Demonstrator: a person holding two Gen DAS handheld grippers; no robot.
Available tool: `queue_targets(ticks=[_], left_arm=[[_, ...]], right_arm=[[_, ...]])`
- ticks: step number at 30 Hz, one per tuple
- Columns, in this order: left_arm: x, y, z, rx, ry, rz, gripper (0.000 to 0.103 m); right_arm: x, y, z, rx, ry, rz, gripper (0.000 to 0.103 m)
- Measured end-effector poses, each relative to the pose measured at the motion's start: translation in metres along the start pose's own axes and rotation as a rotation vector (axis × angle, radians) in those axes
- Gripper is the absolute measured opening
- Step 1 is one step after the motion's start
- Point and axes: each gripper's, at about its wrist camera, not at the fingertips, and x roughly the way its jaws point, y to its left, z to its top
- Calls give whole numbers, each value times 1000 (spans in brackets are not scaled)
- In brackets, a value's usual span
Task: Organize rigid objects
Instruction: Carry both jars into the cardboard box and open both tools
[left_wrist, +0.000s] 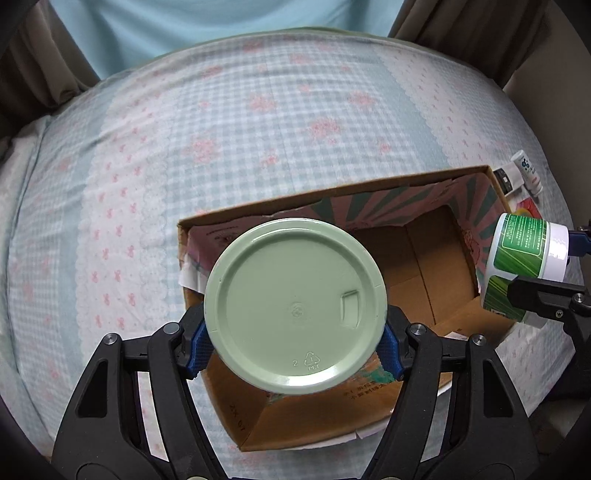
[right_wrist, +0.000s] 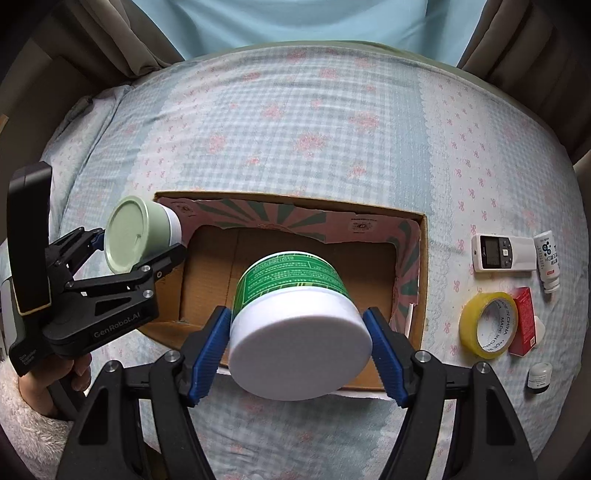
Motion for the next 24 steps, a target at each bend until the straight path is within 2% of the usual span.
queue_targets(ticks=[7,13,14,15,17,19,24], left_arm=[[47,3,-7,-26,68,-11,68],[50,-4,0,4,52,-2,69],[49,-4,1,1,45,-12,81],[46,-3,4,-3,36,-21,102],[38,-3,10,-5,11,-12,103],[30,-2,16,2,-5,-14,103],[18,1,25,12,-17,-3,103]], right_arm=[[49,-8,-2,-54,55,-83,69],[61,-6,0,-95,69,-98,69],[62,-5,2,-106,69,-98,69],[60,-4,3,-113,53,-99,70],[54,-3,5,-118,24,-91,103],[46,-4,7,-119,-23,-66,103],[35,-3,5,-145,-45,-105,103]])
